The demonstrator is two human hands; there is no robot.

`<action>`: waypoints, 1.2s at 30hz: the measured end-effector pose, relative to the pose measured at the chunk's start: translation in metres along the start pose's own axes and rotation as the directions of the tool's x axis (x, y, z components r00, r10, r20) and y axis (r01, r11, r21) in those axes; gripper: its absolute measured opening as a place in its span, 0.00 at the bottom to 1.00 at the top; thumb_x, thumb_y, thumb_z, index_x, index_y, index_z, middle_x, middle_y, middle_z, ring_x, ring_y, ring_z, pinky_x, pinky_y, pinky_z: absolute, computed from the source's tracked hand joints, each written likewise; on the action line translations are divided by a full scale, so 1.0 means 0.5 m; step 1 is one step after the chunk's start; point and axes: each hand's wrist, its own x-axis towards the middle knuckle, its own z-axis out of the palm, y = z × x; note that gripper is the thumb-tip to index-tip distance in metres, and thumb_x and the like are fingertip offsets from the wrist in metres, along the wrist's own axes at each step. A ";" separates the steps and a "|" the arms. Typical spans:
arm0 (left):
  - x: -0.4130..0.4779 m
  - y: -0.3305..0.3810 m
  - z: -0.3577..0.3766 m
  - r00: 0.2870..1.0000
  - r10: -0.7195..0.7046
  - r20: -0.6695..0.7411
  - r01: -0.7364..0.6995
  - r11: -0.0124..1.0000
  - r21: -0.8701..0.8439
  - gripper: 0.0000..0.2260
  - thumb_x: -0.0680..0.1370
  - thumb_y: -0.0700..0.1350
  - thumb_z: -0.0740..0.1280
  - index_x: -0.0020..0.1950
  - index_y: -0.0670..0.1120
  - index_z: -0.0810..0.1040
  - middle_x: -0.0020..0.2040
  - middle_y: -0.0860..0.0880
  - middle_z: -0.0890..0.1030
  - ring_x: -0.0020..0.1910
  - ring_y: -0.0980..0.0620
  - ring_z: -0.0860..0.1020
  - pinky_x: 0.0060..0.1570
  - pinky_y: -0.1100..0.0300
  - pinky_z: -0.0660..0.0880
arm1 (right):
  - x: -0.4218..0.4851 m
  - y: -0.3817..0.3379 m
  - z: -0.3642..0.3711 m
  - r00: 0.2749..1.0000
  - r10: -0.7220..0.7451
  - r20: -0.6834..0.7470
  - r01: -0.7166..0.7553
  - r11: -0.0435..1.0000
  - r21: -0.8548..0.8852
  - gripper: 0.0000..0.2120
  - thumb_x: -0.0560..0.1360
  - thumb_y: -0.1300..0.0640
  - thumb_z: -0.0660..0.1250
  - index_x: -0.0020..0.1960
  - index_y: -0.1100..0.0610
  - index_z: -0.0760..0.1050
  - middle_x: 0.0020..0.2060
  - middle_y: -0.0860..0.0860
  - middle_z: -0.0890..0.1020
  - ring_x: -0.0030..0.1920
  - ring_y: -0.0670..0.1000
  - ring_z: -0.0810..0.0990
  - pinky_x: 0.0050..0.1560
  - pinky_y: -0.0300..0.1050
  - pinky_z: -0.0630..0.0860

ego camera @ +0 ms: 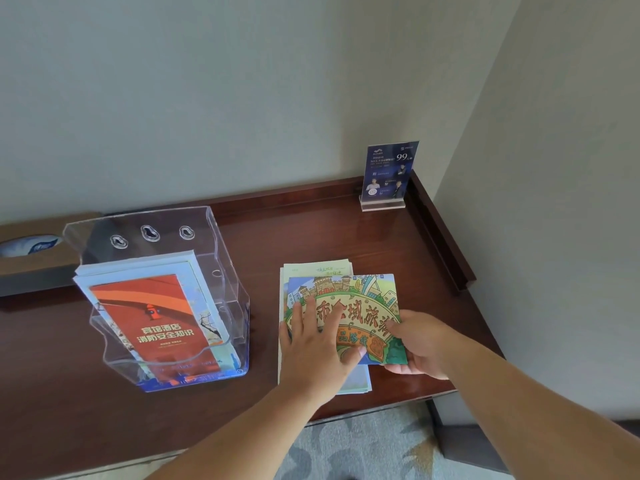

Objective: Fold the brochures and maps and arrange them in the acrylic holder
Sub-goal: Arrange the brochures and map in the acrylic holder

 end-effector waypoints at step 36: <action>0.069 -0.006 0.025 0.977 0.199 -0.082 -0.188 0.974 0.125 0.38 0.74 0.65 0.48 0.79 0.45 0.52 0.80 0.46 0.51 0.79 0.47 0.44 0.75 0.40 0.41 | 0.098 0.011 0.107 0.754 -0.648 0.106 0.341 0.249 -0.906 0.28 0.83 0.48 0.45 0.79 0.46 0.37 0.79 0.44 0.39 0.79 0.52 0.40 0.78 0.50 0.46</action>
